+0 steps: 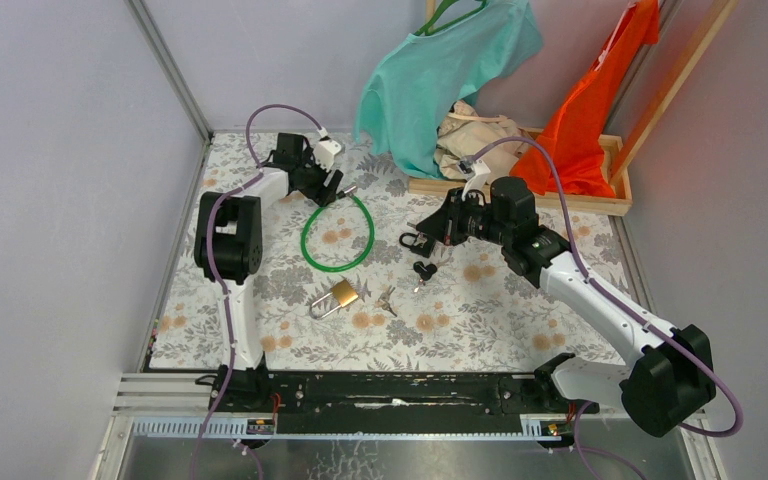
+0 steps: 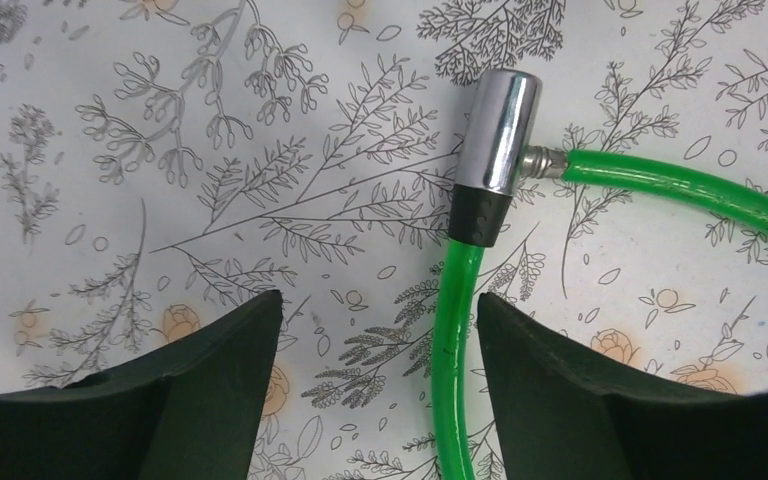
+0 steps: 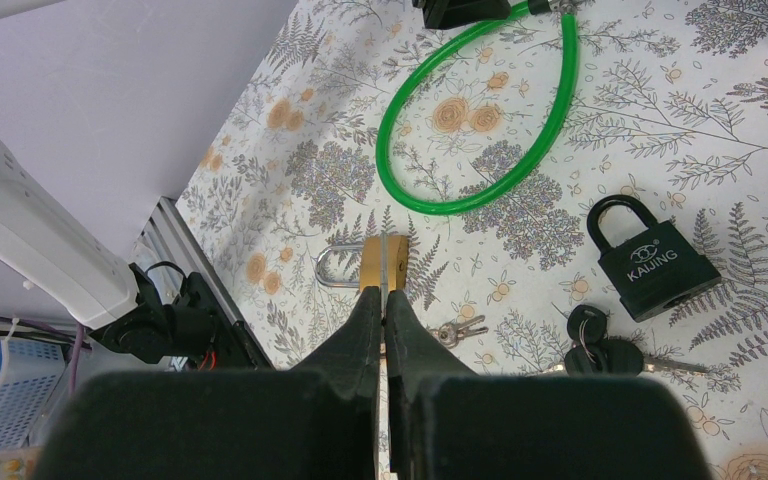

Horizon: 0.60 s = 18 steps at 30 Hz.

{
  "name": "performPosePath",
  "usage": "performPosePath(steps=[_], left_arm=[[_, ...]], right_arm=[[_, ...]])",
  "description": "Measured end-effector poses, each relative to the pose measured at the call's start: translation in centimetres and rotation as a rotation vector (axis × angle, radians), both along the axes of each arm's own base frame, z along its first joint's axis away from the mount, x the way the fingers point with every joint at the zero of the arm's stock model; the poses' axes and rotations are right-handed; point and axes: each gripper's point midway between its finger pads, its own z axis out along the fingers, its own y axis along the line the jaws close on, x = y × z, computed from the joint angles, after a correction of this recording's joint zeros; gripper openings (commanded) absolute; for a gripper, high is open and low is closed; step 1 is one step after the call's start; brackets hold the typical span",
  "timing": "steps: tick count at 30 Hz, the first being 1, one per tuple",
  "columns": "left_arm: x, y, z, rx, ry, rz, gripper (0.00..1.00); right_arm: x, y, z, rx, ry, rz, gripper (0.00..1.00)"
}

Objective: Unlock with the key

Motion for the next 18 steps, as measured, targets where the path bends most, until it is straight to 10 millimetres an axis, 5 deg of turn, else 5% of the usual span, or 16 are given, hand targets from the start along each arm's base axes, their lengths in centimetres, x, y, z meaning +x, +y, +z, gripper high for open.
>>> performPosePath(steps=[5, 13, 16, 18], left_arm=[[-1.1, -1.0, -1.0, 0.006, 0.038, -0.044, 0.68], [-1.9, -3.4, -1.6, 0.046, 0.04, -0.115, 0.27], [-1.9, -3.5, -1.7, 0.046, 0.035, -0.117, 0.03], [-2.1, -3.4, -1.7, 0.049, 0.024, -0.119, 0.0]], right_arm=[[0.0, 0.0, 0.0, 0.0, 0.0, 0.0, 0.0], [0.0, 0.0, 0.0, -0.001, -0.001, -0.004, 0.0], [0.0, -0.2, 0.1, -0.002, -0.003, -0.009, 0.0], [-0.2, -0.3, 0.3, -0.001, -0.005, -0.01, 0.0]])
